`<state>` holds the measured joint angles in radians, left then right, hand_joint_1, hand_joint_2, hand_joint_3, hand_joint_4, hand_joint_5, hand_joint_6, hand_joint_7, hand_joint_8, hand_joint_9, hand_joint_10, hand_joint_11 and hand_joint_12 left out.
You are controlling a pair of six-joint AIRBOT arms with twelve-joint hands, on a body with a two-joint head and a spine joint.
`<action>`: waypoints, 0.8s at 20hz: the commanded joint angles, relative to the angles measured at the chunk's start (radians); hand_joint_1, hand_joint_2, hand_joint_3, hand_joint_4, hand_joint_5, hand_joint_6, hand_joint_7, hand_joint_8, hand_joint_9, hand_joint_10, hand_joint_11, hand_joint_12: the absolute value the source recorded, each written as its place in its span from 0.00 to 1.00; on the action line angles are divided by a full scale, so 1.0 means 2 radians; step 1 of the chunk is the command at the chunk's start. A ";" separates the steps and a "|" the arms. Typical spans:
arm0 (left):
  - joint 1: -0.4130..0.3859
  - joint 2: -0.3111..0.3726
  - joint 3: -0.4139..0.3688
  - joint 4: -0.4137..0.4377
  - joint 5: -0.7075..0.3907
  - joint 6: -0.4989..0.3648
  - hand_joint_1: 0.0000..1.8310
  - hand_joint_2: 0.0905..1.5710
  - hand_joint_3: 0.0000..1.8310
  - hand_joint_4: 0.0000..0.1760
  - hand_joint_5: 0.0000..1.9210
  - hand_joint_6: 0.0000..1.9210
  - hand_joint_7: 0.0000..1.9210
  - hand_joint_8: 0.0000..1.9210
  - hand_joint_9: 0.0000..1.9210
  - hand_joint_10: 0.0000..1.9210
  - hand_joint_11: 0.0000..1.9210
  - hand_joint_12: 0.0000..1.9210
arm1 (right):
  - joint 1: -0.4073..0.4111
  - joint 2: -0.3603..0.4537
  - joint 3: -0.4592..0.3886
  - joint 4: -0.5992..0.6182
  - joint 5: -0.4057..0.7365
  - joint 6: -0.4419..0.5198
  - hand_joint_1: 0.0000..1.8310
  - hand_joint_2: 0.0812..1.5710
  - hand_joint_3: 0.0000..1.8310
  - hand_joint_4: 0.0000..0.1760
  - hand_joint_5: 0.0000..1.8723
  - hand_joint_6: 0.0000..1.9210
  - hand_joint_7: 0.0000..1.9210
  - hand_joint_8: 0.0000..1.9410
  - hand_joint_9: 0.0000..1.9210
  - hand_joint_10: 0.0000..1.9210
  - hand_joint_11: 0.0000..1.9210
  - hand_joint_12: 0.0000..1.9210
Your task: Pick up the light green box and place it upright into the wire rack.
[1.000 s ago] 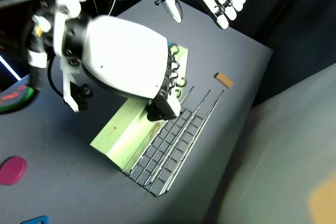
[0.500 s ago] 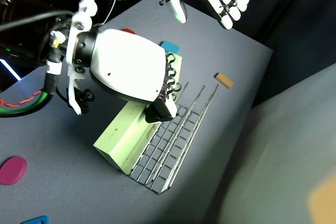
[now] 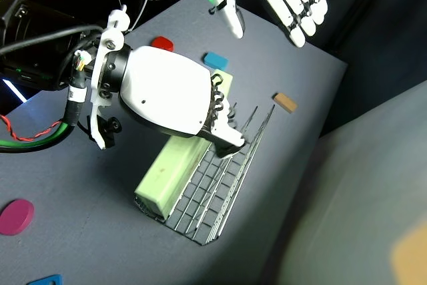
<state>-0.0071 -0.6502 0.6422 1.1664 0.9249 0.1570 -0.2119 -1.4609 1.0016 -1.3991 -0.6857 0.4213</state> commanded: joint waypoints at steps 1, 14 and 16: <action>0.000 -0.003 0.003 0.047 -0.009 -0.005 0.00 0.91 0.00 0.00 0.06 0.00 0.04 0.00 0.01 0.00 0.00 0.09 | 0.005 -0.001 0.001 -0.031 0.004 0.000 0.58 0.66 0.00 0.00 0.31 0.09 0.34 0.00 0.28 0.14 0.00 0.74; 0.022 -0.065 0.011 0.063 -0.020 -0.049 0.00 0.91 0.00 0.00 0.06 0.00 0.04 0.00 0.01 0.00 0.00 0.09 | 0.082 0.131 -0.088 -0.006 0.053 -0.019 0.55 0.65 0.00 0.00 0.28 0.04 0.31 0.00 0.27 0.10 0.00 0.71; 0.020 -0.072 0.001 0.064 -0.011 -0.051 0.00 0.91 0.00 0.00 0.07 0.01 0.05 0.00 0.01 0.00 0.00 0.09 | 0.085 0.179 -0.126 -0.006 0.064 -0.025 0.52 0.64 0.00 0.00 0.32 0.05 0.34 0.01 0.29 0.10 0.00 0.73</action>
<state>0.0425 -0.7933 0.6464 1.2030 0.9062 0.0547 -0.0532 -1.1107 0.7593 -1.3621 -0.5941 0.3752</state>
